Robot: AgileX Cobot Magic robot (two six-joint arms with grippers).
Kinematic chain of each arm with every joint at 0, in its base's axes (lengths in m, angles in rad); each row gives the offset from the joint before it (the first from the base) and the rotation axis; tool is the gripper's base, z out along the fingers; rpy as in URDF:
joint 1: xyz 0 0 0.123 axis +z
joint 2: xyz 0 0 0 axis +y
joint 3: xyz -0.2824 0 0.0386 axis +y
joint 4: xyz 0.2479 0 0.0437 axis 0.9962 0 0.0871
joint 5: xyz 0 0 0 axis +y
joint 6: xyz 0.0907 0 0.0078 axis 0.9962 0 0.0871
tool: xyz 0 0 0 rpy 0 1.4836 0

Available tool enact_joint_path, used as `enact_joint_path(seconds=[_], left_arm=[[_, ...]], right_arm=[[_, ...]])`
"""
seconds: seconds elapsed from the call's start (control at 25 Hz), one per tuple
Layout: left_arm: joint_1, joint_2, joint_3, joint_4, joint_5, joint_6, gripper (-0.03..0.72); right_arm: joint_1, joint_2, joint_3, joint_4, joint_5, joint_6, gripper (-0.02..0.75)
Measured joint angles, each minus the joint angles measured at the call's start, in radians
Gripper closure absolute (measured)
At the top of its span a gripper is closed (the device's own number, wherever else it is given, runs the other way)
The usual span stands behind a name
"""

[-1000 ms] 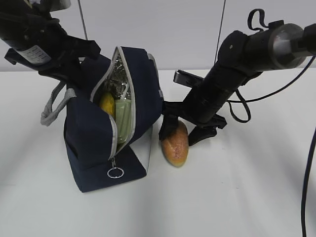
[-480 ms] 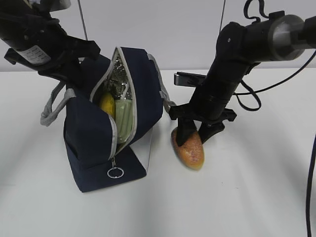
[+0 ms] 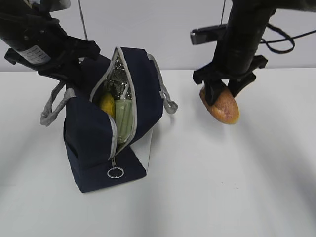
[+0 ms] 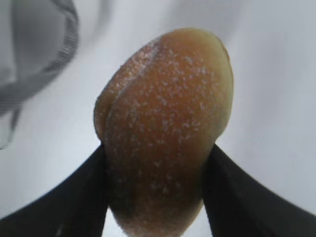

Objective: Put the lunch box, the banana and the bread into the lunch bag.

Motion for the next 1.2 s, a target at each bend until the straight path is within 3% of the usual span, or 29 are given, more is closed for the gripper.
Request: enact_joint_path(seconds=[0.12,0.2,0.32,0.44,0.84,1.08,1.2], left_arm=[[0.000,0.000,0.000,0.000,0.000,0.000,0.691],[0.000,0.000,0.000,0.000,0.000,0.000,0.691],[0.000,0.000,0.000,0.000,0.000,0.000,0.691],[0.000,0.000,0.000,0.000,0.000,0.000,0.691],[0.000,0.000,0.000,0.000,-0.003,0.000,0.691],[0.000,0.000,0.000,0.000,-0.003,0.000,0.691],[0.000,0.000,0.000,0.000,-0.003,0.000,0.691]], right_arm=[[0.000,-0.036,-0.049,0.135,0.005,-0.027,0.342],[0.000,-0.043,-0.073,0.328,0.006,-0.077,0.342],[0.022,-0.044,-0.080,0.531,0.002,-0.157,0.343],[0.057,-0.029,-0.082,0.652,-0.018,-0.216,0.344],[0.082,0.111,-0.082,0.826,-0.125,-0.260,0.340],[0.082,0.131,-0.082,0.877,-0.133,-0.293,0.202],[0.082,0.131,-0.082,0.878,-0.133,-0.300,0.170]])
